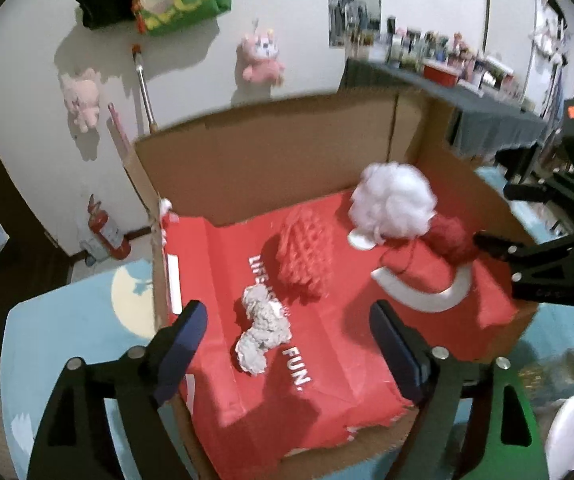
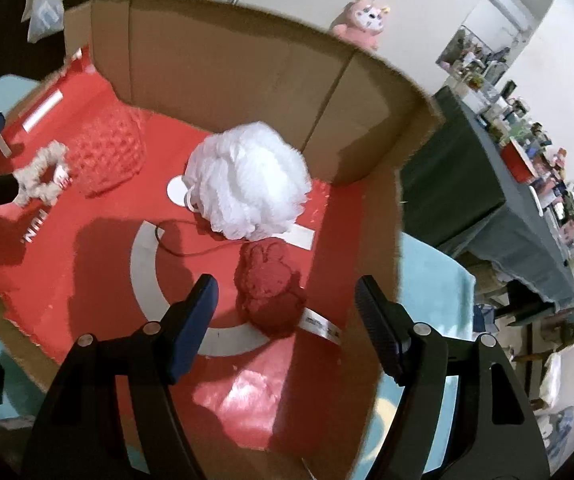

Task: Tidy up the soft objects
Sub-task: 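Withdraw both tools from the box back toward the items on the table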

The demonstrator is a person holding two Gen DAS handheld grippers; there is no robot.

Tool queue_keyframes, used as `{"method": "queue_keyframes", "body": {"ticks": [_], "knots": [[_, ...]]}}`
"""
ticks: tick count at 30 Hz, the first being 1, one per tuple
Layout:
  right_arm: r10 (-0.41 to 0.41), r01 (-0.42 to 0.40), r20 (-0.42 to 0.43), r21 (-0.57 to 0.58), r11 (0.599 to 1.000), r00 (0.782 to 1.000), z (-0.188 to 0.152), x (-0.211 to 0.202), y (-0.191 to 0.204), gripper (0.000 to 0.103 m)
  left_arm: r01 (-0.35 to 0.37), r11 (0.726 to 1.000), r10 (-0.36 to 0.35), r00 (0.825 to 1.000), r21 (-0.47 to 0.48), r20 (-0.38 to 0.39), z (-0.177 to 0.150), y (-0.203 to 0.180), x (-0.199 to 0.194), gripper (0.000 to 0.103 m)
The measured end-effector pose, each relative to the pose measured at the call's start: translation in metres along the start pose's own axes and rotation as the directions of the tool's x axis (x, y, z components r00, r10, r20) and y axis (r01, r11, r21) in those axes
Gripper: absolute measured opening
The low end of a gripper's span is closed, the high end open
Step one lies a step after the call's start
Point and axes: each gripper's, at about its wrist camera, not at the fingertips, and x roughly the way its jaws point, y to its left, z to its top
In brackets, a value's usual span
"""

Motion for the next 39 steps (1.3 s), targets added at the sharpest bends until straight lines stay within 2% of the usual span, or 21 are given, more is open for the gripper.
{"method": "queue_keyframes", "body": {"ticks": [4,6,9,11,13,19,22,26,30,35,39], "knots": [[0.007,-0.009,0.062,0.033,0.999,0.998,-0.004,-0.034,-0.009,0.076,-0.006,1.000,0.009,0.994,-0.019,0.109,-0.003,-0.002,-0.038,0.097],[0.012,-0.017,0.093,0.053,0.998,0.996,-0.007,-0.050,-0.013,0.076,-0.024,1.000,0.027,0.984,-0.017,0.179,-0.007,-0.007,-0.059,0.103],[0.024,-0.038,0.148,0.093,0.995,0.989,-0.012,-0.077,-0.023,0.082,-0.020,0.999,0.026,0.969,-0.027,0.245,-0.014,-0.013,-0.089,0.103],[0.023,-0.045,0.189,0.113,0.993,0.982,-0.018,-0.097,-0.024,0.090,-0.011,0.999,0.021,0.962,-0.037,0.271,-0.019,-0.015,-0.104,0.103],[0.015,-0.045,0.226,0.128,0.991,0.974,-0.025,-0.116,-0.025,0.090,-0.013,0.998,0.029,0.953,-0.055,0.300,-0.025,-0.019,-0.119,0.103],[0.026,-0.085,0.336,0.162,0.983,0.942,-0.057,-0.173,-0.021,0.090,-0.006,0.998,0.028,0.923,-0.060,0.383,-0.050,-0.036,-0.160,0.103],[0.015,-0.083,0.383,0.160,0.984,0.924,-0.075,-0.198,-0.012,0.093,-0.006,0.999,0.026,0.909,-0.051,0.416,-0.064,-0.048,-0.177,0.103],[0.021,-0.106,0.447,0.165,0.981,0.894,-0.107,-0.227,0.001,0.095,0.009,0.999,0.015,0.889,-0.049,0.458,-0.086,-0.062,-0.198,0.103],[0.037,-0.140,0.497,0.170,0.975,0.867,-0.139,-0.247,0.015,0.095,0.030,0.998,-0.001,0.862,-0.048,0.507,-0.116,-0.077,-0.222,0.103],[-0.008,-0.119,0.552,0.195,0.973,0.834,-0.179,-0.268,0.033,0.095,0.027,0.999,-0.006,0.831,-0.030,0.556,-0.146,-0.095,-0.244,0.103],[0.021,-0.168,0.569,0.206,0.964,0.822,-0.203,-0.278,0.038,0.096,0.044,0.998,-0.015,0.823,-0.039,0.568,-0.160,-0.103,-0.258,0.103]]}}
